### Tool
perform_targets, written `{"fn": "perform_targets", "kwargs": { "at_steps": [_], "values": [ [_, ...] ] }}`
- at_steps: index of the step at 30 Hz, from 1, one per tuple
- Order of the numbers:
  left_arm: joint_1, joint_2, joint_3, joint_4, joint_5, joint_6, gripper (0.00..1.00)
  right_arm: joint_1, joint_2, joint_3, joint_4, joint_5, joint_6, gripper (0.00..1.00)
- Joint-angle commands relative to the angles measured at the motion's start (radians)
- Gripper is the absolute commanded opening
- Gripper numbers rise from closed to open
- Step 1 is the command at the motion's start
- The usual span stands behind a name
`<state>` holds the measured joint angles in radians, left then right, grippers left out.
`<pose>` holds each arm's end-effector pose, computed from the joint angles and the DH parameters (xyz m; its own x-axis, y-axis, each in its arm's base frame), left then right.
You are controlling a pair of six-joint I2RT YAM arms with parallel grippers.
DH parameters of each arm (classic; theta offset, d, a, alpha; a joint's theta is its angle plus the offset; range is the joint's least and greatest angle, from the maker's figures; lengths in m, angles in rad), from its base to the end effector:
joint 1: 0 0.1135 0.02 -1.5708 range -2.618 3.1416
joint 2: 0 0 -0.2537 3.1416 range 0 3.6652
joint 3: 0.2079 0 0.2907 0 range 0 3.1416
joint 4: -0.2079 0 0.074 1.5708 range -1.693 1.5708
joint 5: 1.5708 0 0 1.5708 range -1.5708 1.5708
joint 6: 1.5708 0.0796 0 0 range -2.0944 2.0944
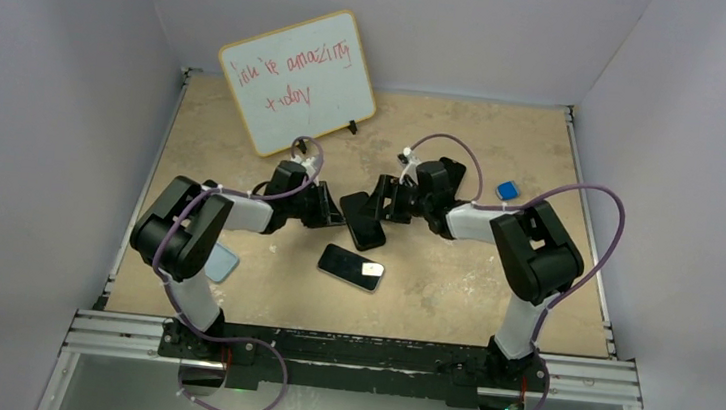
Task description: Put the phone into the phone case
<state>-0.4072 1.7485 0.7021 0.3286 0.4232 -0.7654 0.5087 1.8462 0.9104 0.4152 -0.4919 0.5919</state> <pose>0.3264 -0.1764 0.0506 -0.8825 -0.3073 -0.3560 0.0468 0.6959 -0.7167 0.3582 0.2428 0.0925 -0.7997 0.1171 -0.5889 -0.4109 0.6084 0.6790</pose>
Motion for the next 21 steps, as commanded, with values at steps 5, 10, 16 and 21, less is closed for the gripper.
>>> {"fn": "perform_targets", "kwargs": {
  "at_steps": [5, 10, 16, 21],
  "values": [
    [-0.005, -0.027, -0.017, -0.019, -0.014, 0.026, 0.22, 0.014, -0.024, -0.104, 0.37, -0.204, 0.27, 0.77],
    [-0.005, -0.054, -0.032, -0.035, -0.012, 0.007, 0.29, 0.013, -0.04, -0.122, 0.317, -0.152, 0.238, 0.76],
    [-0.005, -0.1, 0.004, -0.151, -0.026, 0.009, 0.38, 0.014, -0.049, -0.143, 0.231, -0.066, 0.169, 0.73],
    [-0.005, -0.118, 0.033, -0.147, -0.016, 0.021, 0.43, 0.012, -0.077, -0.151, 0.177, -0.003, 0.115, 0.73]
  ]
}}
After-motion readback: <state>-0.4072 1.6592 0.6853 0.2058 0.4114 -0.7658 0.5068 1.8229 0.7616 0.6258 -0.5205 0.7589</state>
